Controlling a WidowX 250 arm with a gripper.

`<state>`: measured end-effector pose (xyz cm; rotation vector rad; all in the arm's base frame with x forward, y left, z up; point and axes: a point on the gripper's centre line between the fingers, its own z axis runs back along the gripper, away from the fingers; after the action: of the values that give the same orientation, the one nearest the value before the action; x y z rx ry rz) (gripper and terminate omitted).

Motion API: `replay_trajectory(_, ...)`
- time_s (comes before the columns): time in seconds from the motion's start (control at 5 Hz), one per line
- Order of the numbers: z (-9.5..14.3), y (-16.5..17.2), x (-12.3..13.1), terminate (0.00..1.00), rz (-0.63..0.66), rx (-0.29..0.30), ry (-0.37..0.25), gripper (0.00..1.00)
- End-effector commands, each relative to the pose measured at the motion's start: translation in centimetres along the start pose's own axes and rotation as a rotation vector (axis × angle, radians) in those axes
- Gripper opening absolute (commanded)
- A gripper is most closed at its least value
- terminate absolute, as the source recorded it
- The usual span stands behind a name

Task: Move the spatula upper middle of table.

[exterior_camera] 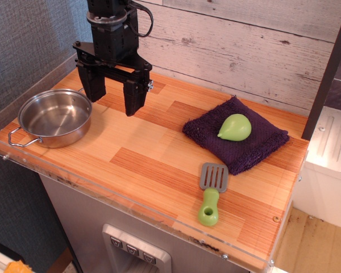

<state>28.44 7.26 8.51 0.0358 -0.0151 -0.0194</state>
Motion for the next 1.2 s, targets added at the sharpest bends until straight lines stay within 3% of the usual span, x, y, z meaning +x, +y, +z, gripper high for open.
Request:
replay_trajectory(0.0, 0.0, 0.0, 0.0, 0.00, 0.000, 0.000, 0.000, 1.00)
replay_trajectory(0.4, -1.3, -6.5, -4.5, 0.00, -0.140, 0.023, -0.052, 1.00)
replay_trajectory(0.6, -2.3, -9.4, -5.9, 0.00, -0.143, -0.019, -0.062, 1.00)
replay_trajectory(1.0, -2.6, -13.6, -4.6, 0.00, -0.116, -0.133, -0.106, 1.00)
